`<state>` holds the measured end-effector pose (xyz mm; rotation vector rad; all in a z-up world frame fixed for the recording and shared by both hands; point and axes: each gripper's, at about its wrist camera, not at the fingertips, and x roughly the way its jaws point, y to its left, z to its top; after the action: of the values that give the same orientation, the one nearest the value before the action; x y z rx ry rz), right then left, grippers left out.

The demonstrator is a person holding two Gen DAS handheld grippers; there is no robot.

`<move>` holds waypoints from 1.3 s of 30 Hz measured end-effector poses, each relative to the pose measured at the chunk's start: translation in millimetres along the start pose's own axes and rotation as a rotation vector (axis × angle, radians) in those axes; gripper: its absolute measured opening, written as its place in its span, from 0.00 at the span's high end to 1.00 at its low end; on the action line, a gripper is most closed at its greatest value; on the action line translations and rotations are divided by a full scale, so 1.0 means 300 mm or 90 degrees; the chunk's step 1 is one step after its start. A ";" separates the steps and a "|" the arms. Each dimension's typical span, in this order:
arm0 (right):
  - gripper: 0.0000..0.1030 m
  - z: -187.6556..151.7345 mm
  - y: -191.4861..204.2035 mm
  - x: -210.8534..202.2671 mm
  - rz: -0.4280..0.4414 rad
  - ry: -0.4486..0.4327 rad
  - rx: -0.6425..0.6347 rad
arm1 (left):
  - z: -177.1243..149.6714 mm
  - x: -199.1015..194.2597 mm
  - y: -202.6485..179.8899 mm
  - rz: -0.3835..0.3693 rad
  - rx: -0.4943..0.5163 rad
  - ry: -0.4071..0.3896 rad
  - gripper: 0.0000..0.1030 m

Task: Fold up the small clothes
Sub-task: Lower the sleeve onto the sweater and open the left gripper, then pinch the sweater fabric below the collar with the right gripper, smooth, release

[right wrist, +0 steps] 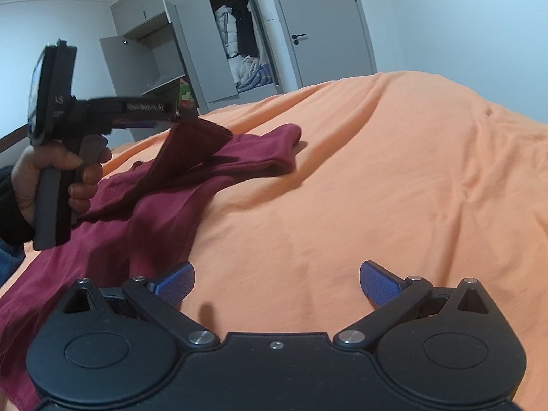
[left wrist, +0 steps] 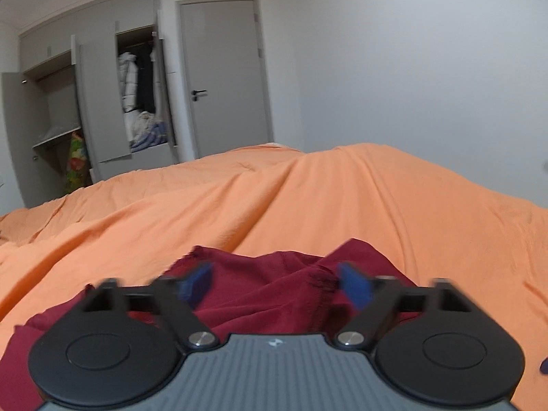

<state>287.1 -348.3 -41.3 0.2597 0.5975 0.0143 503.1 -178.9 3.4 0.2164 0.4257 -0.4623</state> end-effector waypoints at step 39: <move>0.90 0.471 0.255 0.598 0.120 0.044 -0.065 | -0.304 -0.301 0.760 0.232 -0.036 0.092 0.98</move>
<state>519.2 -292.1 -9.4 0.2165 0.6378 0.2352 506.3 82.2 -13.6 0.2668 0.5274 -0.0765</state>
